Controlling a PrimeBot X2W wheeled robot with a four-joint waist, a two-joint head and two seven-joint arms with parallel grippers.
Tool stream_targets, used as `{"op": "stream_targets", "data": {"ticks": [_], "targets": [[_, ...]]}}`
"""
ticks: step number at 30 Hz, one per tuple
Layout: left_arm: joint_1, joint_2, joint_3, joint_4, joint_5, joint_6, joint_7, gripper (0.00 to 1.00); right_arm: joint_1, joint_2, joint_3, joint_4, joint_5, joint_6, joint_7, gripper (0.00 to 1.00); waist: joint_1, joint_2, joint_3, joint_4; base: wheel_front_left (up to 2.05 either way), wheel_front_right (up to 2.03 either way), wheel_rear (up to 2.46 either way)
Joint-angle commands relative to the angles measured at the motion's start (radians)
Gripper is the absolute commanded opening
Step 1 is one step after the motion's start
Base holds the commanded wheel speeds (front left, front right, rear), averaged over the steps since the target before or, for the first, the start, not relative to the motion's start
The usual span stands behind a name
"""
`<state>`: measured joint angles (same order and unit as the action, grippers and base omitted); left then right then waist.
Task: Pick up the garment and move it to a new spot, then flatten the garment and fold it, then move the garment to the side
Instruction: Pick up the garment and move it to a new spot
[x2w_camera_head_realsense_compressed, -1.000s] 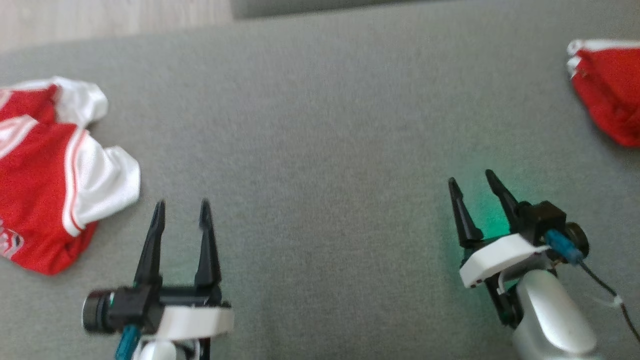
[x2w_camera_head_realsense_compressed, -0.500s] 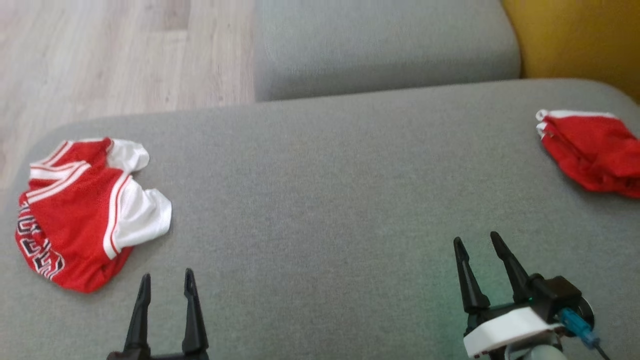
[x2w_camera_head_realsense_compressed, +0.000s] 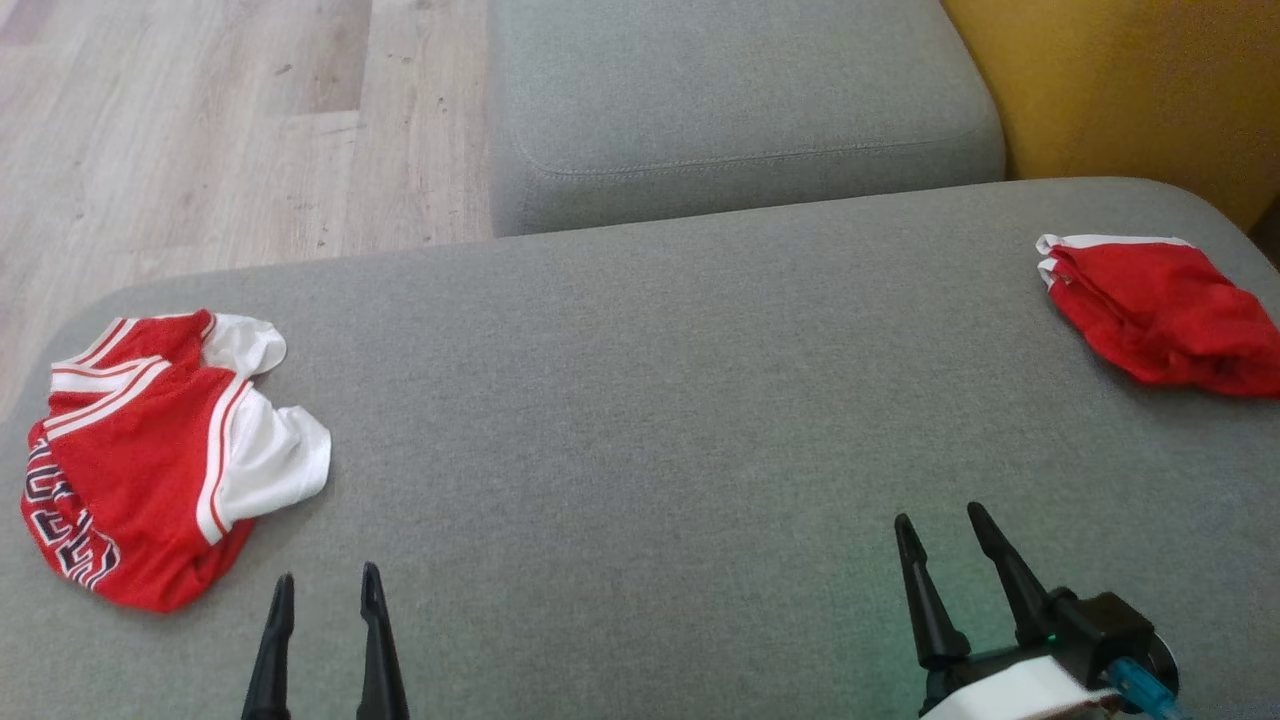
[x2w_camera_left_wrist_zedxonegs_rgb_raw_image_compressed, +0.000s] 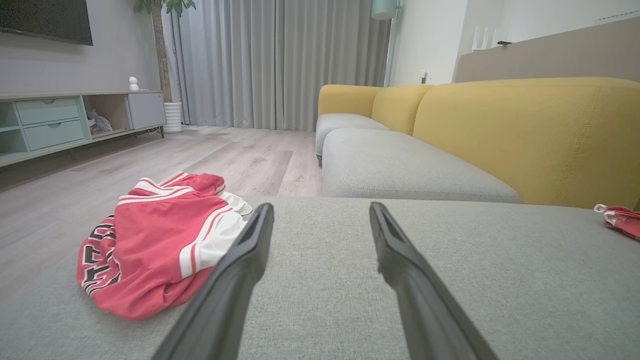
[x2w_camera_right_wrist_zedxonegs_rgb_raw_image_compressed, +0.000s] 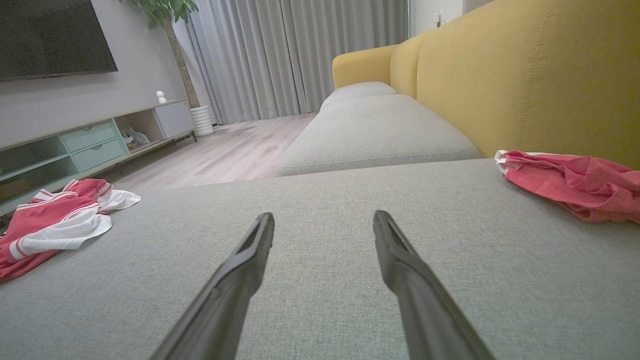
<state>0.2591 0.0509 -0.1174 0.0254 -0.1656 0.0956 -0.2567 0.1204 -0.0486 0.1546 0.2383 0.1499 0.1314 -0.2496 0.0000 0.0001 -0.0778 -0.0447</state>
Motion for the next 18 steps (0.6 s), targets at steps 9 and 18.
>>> {"op": "stream_targets", "data": {"ticks": [9, 18], "targets": [[-0.017, -0.001, 0.035, -0.04, 0.012, -0.007, -0.005, 1.0, -0.038, -0.002, 0.027, -0.038, 0.013, -0.001, -0.012, 1.0, 0.0, -0.0001, 0.002, -0.008, 0.0, 0.0, 0.0], [-0.014, -0.001, 0.028, -0.039, 0.012, -0.016, -0.005, 1.0, -0.041, -0.002, 0.023, -0.037, 0.014, -0.001, -0.012, 1.0, 0.0, -0.0001, 0.003, 0.002, 0.0, 0.0, 0.0]]}}
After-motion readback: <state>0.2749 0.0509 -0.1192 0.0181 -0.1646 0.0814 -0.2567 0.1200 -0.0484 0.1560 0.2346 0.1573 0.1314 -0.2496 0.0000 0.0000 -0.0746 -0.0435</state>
